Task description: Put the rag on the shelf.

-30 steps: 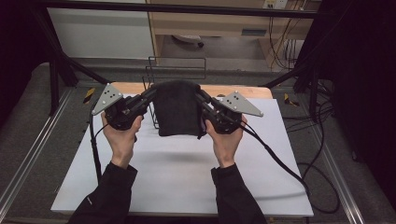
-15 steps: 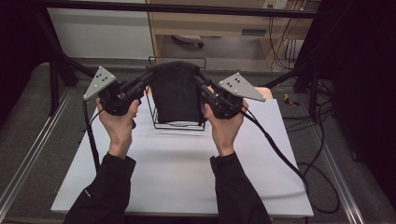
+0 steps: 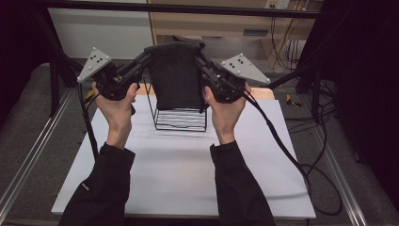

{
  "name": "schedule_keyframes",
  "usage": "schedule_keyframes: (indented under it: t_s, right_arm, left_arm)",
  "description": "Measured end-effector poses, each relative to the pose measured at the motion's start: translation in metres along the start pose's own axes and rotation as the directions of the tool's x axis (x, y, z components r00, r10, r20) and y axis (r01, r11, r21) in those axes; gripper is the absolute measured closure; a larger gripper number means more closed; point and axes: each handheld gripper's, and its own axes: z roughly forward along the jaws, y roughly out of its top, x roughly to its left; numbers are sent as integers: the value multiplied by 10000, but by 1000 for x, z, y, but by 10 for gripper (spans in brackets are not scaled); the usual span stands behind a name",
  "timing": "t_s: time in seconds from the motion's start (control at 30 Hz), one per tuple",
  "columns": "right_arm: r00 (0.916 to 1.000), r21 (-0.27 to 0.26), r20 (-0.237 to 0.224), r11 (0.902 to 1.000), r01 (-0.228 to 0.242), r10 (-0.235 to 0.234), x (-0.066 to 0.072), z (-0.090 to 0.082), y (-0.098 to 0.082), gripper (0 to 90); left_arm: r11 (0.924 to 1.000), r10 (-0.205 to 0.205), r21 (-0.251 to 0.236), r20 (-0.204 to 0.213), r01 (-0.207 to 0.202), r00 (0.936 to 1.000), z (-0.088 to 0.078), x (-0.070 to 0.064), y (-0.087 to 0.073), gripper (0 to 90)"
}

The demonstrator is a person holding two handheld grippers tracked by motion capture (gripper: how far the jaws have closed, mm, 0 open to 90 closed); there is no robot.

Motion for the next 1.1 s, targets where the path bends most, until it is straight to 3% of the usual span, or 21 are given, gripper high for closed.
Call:
schedule_keyframes:
  t_s: [0.23,0.77,0.93,1.1]
  right_arm:
    - [10000,-117,23,9999,79,-78,-2,8,12,803]
    - [9999,-325,69,9994,108,-106,-16,29,40,803]
    - [9996,-281,173,9993,229,-224,-20,39,48,803]
    - [9993,-255,245,9992,294,-288,-25,49,55,803]
  left_arm:
    - [9998,-77,-159,-78,76,9999,6,4,12,825]
    - [9987,489,-113,-629,-497,9968,28,10,47,825]
    - [9997,241,-75,-601,-246,9979,36,17,55,825]
    - [9993,382,-36,-704,-385,9968,44,20,63,825]
